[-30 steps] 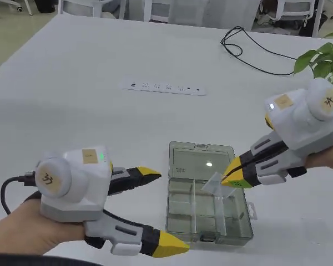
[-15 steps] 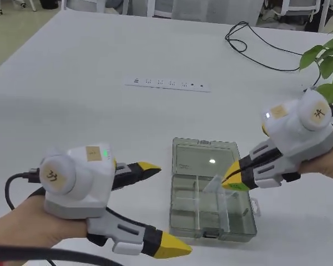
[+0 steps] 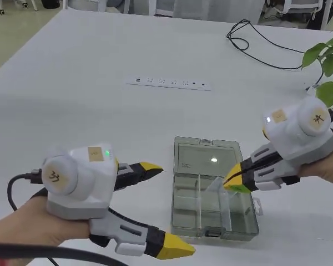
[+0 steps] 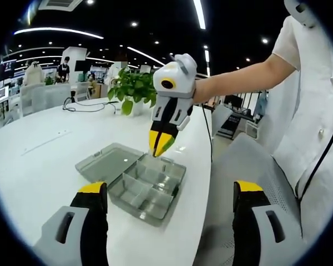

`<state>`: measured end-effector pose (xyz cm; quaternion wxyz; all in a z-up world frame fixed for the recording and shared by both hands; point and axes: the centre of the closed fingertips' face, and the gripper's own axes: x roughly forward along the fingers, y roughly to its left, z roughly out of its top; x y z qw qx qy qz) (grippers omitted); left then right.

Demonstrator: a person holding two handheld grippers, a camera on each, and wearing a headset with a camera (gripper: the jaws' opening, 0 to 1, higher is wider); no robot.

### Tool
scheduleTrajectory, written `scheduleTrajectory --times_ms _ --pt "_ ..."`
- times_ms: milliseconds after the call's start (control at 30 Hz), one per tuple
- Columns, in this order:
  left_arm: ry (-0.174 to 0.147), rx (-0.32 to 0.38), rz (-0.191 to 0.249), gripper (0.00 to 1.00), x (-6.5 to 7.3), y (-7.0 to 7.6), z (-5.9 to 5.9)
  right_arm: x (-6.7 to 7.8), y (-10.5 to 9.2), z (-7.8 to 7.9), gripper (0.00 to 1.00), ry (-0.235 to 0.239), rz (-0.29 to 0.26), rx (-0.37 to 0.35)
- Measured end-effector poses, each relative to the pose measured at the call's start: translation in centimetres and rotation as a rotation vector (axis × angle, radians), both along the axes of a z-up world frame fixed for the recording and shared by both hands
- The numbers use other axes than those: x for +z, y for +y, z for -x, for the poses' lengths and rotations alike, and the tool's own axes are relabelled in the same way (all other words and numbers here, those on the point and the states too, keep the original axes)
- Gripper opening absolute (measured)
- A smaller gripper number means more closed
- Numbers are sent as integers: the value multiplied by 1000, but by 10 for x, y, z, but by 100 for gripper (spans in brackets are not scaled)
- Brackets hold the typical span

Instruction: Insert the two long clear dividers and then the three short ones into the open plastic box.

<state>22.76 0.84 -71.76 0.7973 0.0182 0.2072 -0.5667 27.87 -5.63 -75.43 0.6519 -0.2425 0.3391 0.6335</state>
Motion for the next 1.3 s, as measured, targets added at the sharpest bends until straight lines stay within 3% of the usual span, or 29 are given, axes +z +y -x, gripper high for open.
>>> scheduleTrajectory --times_ms 567,767,833,1300 --pt "4 1 6 96 0 -2 0 -11 9 3 3 -81 30 111" --pt "5 5 11 95 0 -1 0 -4 5 -2 3 -60 12 66" --pt "7 8 11 95 0 -1 0 -1 4 -2 3 -21 -3 22" --pt "6 0 16 95 1 -3 1 -7 2 2 2 -48 19 47"
